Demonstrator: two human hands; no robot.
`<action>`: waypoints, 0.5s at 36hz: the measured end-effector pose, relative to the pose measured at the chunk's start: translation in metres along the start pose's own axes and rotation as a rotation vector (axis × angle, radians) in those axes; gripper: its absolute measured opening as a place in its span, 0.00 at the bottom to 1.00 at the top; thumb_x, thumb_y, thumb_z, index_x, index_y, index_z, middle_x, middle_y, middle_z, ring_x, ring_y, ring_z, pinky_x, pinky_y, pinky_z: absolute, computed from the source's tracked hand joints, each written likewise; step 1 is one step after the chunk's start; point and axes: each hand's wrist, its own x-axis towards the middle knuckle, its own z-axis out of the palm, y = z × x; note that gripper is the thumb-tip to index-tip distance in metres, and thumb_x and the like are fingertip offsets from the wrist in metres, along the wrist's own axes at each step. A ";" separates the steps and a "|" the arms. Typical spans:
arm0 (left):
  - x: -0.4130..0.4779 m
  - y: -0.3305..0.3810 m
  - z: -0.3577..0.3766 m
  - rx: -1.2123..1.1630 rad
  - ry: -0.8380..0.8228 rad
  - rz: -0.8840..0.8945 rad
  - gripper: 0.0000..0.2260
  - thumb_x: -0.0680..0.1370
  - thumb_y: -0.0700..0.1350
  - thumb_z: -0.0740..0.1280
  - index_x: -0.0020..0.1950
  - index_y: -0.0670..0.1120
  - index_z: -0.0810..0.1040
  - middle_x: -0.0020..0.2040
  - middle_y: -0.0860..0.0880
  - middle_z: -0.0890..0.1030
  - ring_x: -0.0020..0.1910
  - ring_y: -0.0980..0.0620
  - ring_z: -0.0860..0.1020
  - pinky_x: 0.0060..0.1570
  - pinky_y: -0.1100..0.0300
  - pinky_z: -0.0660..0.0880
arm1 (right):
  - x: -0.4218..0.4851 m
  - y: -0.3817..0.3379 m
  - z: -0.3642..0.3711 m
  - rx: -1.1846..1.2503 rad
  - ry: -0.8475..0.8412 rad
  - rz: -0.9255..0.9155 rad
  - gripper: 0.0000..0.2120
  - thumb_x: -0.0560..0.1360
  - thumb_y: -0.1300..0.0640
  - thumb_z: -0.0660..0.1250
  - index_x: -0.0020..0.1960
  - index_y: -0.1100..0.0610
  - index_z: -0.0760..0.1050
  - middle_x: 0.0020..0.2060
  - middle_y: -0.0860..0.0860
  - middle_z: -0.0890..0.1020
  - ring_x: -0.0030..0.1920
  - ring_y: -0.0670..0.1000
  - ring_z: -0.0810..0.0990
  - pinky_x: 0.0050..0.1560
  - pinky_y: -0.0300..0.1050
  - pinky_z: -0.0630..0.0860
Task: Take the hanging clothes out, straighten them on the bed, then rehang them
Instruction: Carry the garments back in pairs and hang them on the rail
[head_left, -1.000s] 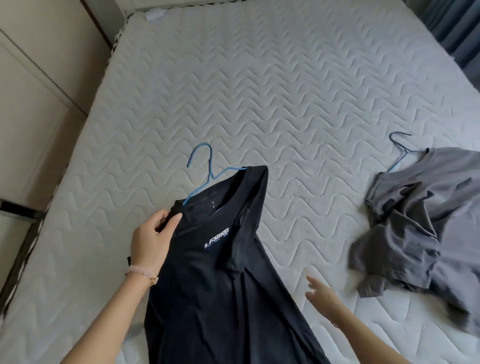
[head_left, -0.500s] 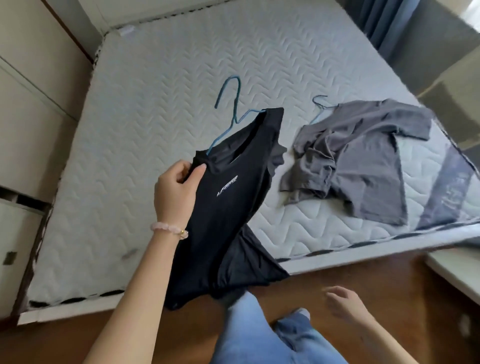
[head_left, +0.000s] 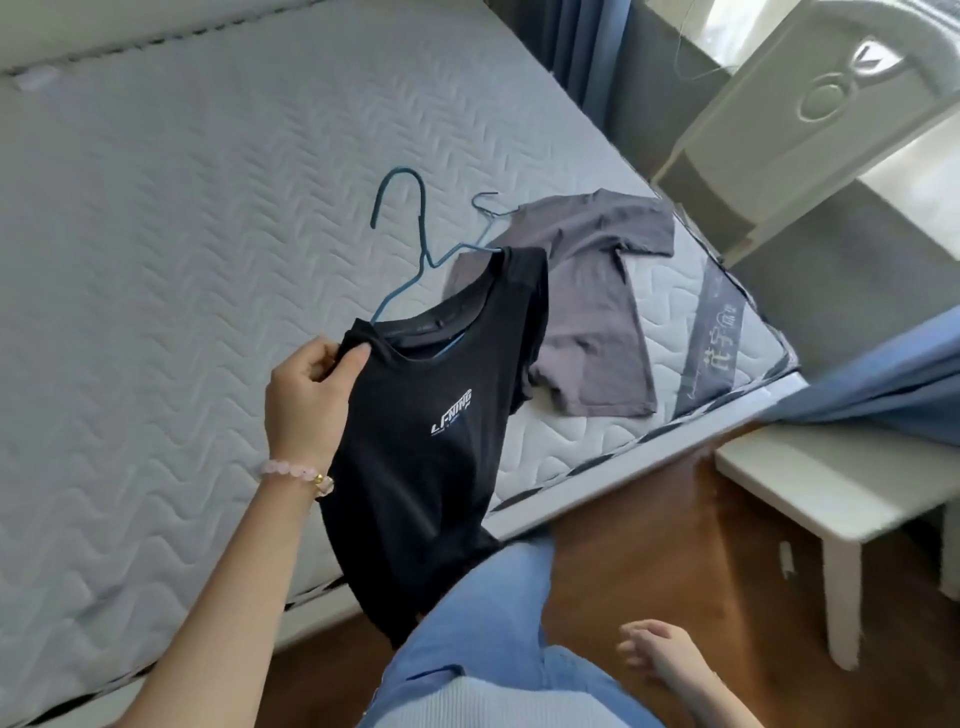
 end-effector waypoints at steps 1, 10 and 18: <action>0.005 -0.001 0.006 -0.007 0.004 -0.013 0.17 0.73 0.53 0.70 0.35 0.41 0.73 0.24 0.56 0.72 0.32 0.51 0.67 0.39 0.55 0.66 | 0.006 -0.012 -0.002 -0.018 0.005 -0.008 0.08 0.76 0.65 0.61 0.41 0.61 0.78 0.29 0.54 0.82 0.27 0.50 0.75 0.29 0.36 0.66; 0.060 -0.020 0.058 0.093 0.065 -0.110 0.15 0.76 0.51 0.70 0.34 0.44 0.73 0.26 0.57 0.75 0.32 0.49 0.68 0.36 0.56 0.65 | 0.069 -0.180 -0.030 -0.188 -0.026 -0.166 0.07 0.75 0.68 0.61 0.42 0.64 0.78 0.27 0.54 0.80 0.26 0.50 0.74 0.23 0.36 0.66; 0.093 -0.022 0.092 0.164 0.080 -0.186 0.17 0.69 0.60 0.66 0.35 0.46 0.75 0.33 0.48 0.80 0.37 0.45 0.76 0.37 0.54 0.70 | 0.117 -0.339 -0.052 -0.195 -0.035 -0.380 0.09 0.76 0.66 0.60 0.41 0.57 0.76 0.30 0.51 0.80 0.27 0.45 0.79 0.33 0.39 0.70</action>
